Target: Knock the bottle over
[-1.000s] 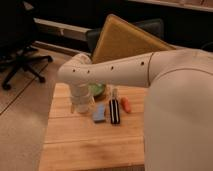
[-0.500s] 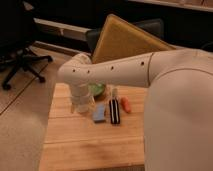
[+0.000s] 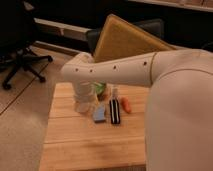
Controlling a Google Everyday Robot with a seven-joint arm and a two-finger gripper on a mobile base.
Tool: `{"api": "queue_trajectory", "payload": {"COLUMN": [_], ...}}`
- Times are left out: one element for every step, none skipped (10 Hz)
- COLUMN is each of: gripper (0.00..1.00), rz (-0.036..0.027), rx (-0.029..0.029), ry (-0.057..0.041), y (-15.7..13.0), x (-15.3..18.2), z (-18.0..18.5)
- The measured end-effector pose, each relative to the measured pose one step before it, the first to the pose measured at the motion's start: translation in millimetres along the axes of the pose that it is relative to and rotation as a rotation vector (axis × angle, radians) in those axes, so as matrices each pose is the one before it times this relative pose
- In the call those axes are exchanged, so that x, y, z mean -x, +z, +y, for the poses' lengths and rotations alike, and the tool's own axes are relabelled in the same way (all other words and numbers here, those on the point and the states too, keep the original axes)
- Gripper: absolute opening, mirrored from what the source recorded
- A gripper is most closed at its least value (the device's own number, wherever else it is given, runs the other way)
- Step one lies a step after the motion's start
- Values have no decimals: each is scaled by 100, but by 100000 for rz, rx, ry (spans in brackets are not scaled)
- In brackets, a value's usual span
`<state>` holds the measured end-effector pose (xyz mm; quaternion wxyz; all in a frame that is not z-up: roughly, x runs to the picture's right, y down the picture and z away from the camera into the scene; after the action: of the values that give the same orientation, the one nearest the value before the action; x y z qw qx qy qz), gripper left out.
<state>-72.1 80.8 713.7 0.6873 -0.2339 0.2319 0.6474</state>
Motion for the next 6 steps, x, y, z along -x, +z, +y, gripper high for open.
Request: {"api": "queue_trajectory", "payload": {"gripper": [65, 65, 65, 65, 65, 65], "rz": [-3143, -3739, -5322, -1552, -327, 221], "rx": [246, 1220, 1993, 152, 410, 793], "ry": [1054, 960, 2125, 881, 124, -784], "y": [-609, -919, -1412, -347, -118, 20], "x": [1069, 1070, 1623, 512, 99, -107], "z": [-1689, -1503, -3099, -1249, -87, 698]}}
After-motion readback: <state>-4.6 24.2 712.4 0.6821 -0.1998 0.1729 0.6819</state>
